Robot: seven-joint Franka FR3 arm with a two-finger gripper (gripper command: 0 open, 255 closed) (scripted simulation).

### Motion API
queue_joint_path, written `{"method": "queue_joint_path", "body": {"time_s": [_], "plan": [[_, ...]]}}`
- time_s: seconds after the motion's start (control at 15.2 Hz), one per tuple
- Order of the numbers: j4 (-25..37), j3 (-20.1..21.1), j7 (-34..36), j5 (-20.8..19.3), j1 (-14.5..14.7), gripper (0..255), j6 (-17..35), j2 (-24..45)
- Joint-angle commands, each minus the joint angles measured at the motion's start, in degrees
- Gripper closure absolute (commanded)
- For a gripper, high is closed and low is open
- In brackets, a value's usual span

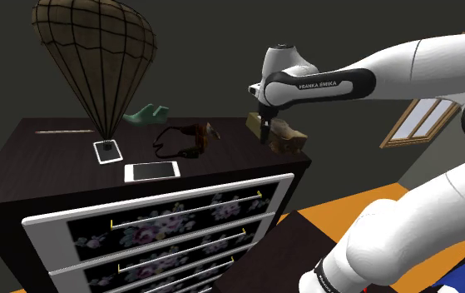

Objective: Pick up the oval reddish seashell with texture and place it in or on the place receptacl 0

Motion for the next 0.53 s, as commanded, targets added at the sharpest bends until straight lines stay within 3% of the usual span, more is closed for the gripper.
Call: {"method": "queue_joint_path", "body": {"time_s": [0.0, 0.46], "plan": [[2.29, -0.65, -3.27, -0.46, 0.32, 0, 3.07, 4.00], [12.59, -1.75, -14.77, -0.18, 0.83, 0, 10.91, 17.59]]}}
